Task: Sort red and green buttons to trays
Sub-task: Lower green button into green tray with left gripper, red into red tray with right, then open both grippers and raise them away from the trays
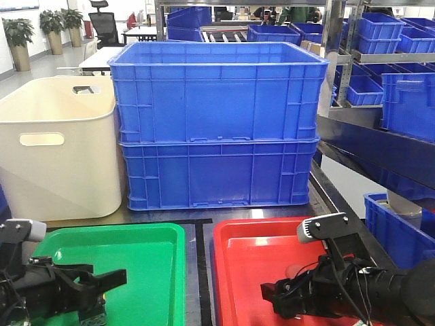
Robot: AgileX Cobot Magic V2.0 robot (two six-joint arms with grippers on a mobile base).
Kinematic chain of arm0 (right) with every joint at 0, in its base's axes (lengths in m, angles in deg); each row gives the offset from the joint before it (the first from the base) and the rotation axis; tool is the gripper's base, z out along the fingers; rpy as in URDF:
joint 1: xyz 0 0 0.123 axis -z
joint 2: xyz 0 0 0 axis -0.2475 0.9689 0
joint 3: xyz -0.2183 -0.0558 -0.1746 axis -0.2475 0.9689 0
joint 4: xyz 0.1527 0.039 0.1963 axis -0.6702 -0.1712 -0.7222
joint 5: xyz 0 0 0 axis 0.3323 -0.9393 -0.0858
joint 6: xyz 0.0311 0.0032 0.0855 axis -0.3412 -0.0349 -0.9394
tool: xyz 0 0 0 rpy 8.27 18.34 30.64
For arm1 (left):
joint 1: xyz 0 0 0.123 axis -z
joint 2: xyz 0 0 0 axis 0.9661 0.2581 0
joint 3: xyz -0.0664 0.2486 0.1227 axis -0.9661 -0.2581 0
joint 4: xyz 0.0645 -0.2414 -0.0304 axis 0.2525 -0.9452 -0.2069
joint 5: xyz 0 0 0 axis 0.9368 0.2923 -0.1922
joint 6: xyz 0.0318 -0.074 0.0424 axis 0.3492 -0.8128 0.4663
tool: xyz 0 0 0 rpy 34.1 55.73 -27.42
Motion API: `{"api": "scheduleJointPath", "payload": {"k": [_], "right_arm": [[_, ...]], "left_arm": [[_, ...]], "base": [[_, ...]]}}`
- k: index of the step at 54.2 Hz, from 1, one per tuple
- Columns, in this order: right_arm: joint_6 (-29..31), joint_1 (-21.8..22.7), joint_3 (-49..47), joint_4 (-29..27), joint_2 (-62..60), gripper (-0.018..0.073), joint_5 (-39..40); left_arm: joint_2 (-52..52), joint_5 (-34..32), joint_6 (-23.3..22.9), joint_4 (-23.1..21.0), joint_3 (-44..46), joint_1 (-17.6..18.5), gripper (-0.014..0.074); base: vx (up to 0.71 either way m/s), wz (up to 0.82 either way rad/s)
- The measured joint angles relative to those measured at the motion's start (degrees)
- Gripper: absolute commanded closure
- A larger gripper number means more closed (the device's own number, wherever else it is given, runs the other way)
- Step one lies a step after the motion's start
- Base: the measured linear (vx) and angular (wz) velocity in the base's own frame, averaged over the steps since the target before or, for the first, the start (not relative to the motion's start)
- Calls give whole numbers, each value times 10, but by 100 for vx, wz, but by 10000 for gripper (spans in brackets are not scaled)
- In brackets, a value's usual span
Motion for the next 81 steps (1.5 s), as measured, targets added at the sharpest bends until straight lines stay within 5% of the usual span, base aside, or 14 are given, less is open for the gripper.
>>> {"api": "scheduleJointPath", "payload": {"k": [22, 45, 81], "right_arm": [[18, 0, 5, 4, -229, -17, -2], [24, 0, 150, 0, -383, -14, 56], [24, 0, 153, -1, -385, -14, 55]], "left_arm": [[-223, 70, 40, -16, 0, 0, 2], [-530, 167, 39, -19, -112, 0, 8], [-569, 180, 41, -27, -139, 0, 13]], "base": [[0, 0], [0, 0], [0, 0]]}}
